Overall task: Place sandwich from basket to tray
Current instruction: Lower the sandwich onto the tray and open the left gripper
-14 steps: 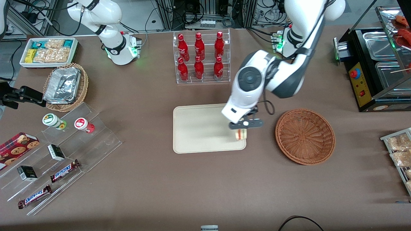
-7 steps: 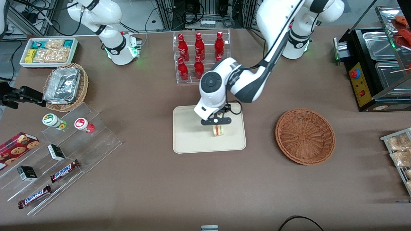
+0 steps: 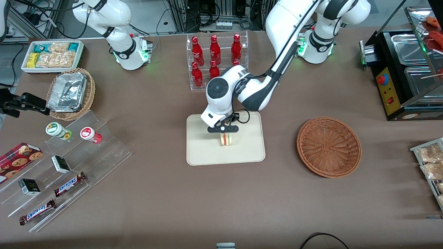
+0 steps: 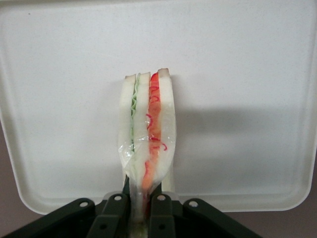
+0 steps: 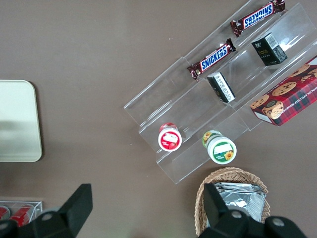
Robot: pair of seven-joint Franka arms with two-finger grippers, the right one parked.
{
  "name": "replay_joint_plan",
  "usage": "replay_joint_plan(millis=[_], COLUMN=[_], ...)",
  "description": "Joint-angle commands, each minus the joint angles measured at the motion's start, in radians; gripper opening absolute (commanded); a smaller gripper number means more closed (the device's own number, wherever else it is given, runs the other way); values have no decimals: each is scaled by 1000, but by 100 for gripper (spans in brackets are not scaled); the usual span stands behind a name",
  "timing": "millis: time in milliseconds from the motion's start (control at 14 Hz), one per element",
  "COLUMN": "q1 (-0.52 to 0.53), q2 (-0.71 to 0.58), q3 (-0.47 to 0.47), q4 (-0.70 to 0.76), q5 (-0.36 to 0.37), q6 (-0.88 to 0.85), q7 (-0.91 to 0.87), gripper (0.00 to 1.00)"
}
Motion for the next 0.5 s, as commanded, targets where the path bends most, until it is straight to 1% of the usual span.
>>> replay_joint_plan(millis=[0,71,143,214,286,357,429], q1=[-14,-14,-14,-14,-14,-14,-13], q2=[23,28,29,31,32,29,25], q3=[15,15,15,15,15,15,15], q4=[16,16,16,16,16,18,22], q5=[5,5,5,5,8,5,5], q6=[18,16,16,16,16,12,9], q7=[-26,-27,-27,-27,-23,-26,-27], gripper=[0,0,7,48,94,100,100])
